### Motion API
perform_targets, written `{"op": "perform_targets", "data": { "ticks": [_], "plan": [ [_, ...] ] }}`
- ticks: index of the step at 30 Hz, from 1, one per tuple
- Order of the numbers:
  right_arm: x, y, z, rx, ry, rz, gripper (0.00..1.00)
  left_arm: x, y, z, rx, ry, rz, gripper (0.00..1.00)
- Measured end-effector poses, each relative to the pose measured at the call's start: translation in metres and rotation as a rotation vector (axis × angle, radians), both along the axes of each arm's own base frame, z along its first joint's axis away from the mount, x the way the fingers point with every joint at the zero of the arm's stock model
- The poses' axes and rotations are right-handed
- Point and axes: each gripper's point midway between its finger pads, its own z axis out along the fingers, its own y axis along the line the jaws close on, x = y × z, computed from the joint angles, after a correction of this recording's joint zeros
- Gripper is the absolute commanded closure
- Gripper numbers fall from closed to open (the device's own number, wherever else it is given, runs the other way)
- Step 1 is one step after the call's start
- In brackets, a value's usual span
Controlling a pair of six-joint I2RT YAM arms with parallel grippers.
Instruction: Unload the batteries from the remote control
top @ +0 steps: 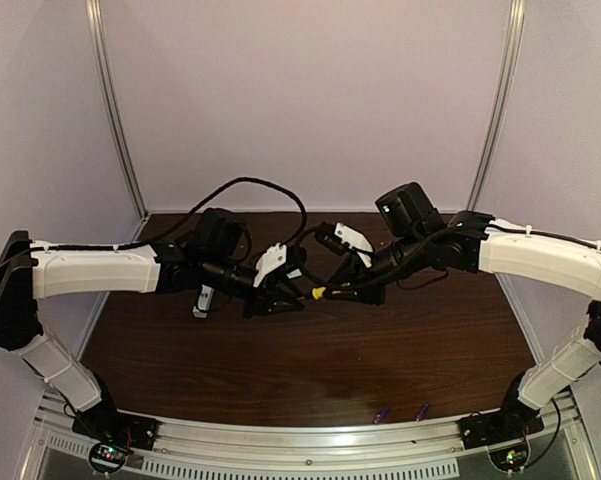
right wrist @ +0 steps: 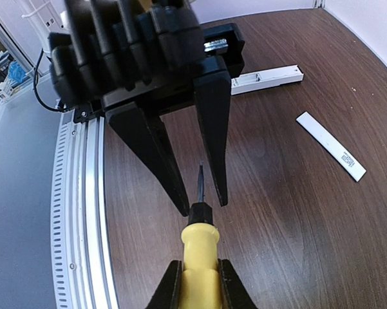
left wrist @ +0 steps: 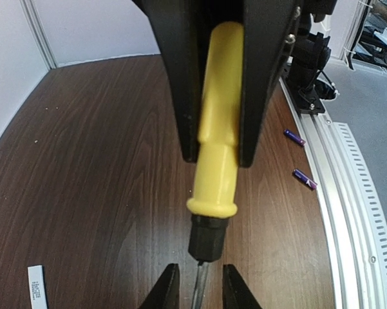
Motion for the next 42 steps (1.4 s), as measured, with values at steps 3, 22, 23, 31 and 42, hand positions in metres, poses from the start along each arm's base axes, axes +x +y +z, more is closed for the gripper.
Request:
{"op": "perform_targets", "data": {
  "ticks": [3,22,23,31,42],
  "plan": [
    [0.0,0.0,-0.001,-0.002,0.002,0.0,1.0,0.0,-0.001,0.001,-0.008,0.01,-0.002,0.83],
    [0.004,-0.001,-0.003,-0.025,0.018,-0.046,0.9,-0.003,-0.006,-0.002,-0.031,0.052,-0.01,1.0],
    [0.005,-0.001,-0.003,-0.027,0.019,-0.056,0.86,-0.003,-0.006,-0.003,-0.037,0.054,-0.007,1.0],
    [0.028,-0.006,-0.002,-0.043,-0.057,-0.189,0.39,-0.003,-0.002,-0.023,-0.05,0.143,0.082,1.0],
    [0.089,-0.065,0.06,0.043,-0.368,-0.635,0.02,0.047,-0.009,-0.057,-0.044,0.282,0.449,1.0]
  ]
}}
